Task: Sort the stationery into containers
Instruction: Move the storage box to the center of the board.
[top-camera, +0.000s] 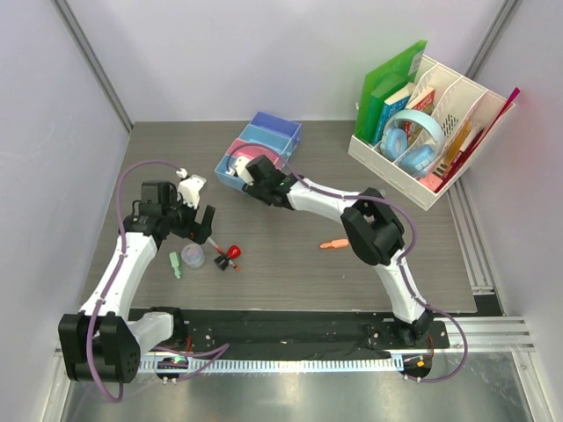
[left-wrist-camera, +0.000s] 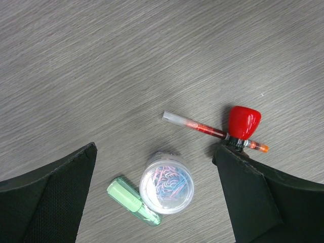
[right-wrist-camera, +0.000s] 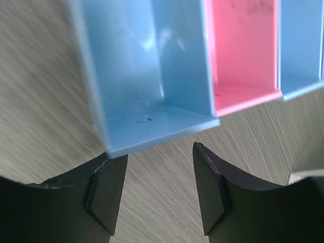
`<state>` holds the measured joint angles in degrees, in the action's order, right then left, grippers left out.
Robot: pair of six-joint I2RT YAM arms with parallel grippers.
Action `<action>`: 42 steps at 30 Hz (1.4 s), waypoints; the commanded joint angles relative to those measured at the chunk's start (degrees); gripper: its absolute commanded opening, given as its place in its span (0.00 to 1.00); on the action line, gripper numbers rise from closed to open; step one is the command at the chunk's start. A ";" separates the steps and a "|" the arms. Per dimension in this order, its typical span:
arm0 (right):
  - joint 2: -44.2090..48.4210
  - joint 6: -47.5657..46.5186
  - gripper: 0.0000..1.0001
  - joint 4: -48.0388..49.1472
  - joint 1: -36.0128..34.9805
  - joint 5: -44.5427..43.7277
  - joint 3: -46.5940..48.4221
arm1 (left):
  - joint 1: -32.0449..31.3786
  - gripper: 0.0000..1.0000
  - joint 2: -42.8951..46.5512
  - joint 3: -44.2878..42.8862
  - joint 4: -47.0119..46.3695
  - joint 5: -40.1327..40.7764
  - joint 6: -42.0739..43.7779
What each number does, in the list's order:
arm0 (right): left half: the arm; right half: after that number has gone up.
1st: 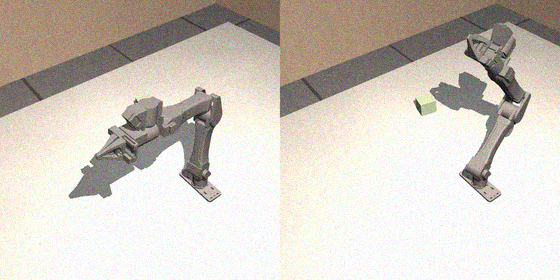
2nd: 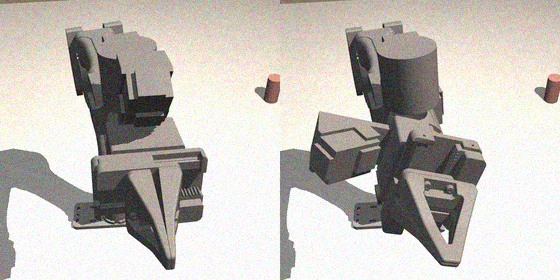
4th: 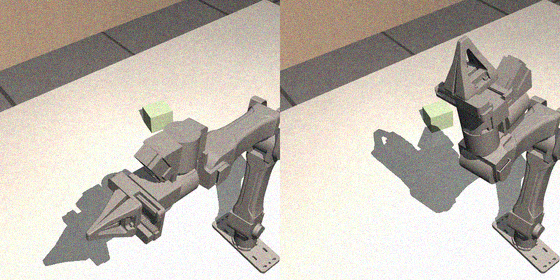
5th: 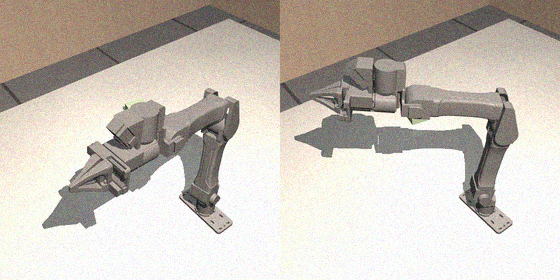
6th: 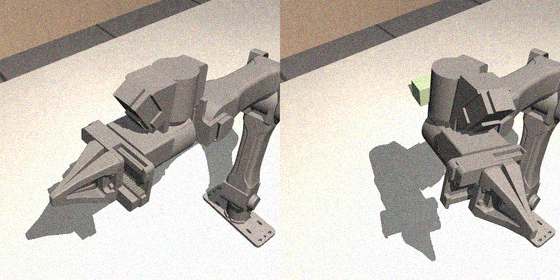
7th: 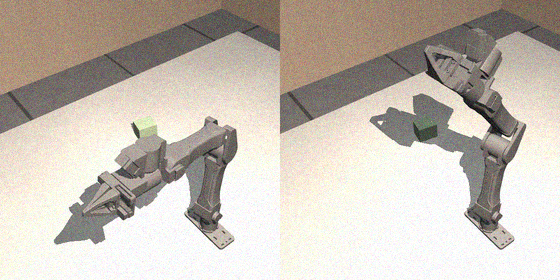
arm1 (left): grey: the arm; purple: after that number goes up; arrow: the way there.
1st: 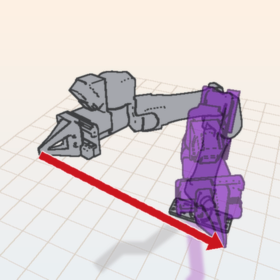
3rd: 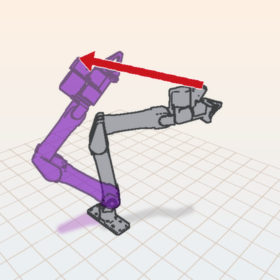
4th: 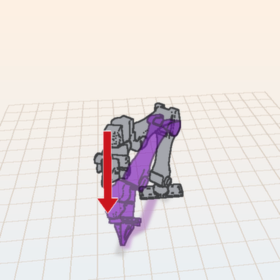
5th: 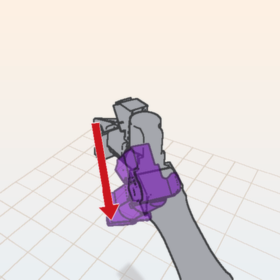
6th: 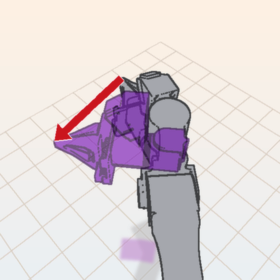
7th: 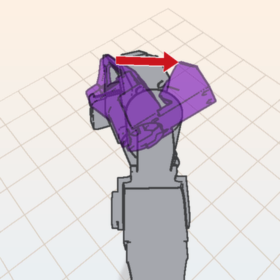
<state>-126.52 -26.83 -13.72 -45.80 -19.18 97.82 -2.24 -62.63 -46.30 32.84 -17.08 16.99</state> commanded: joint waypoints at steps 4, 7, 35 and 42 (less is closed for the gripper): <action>3.29 0.46 0.59 -2.72 -2.01 -0.16 6.86 | 0.22 1.00 1.37 1.13 -1.02 2.31 2.25; 7.51 0.46 0.59 -3.86 -0.17 3.34 7.21 | 0.13 1.00 1.99 0.87 -0.24 3.10 2.95; -17.53 0.73 0.59 -6.24 12.93 22.78 39.55 | 0.13 1.00 8.05 4.73 5.48 11.98 4.28; -18.41 1.52 0.60 -6.15 12.93 24.19 36.57 | 0.13 1.00 9.72 4.38 6.80 12.60 4.36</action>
<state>-145.05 -26.52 -21.89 -32.82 3.22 134.13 -2.24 -54.46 -40.84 38.41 -5.34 20.45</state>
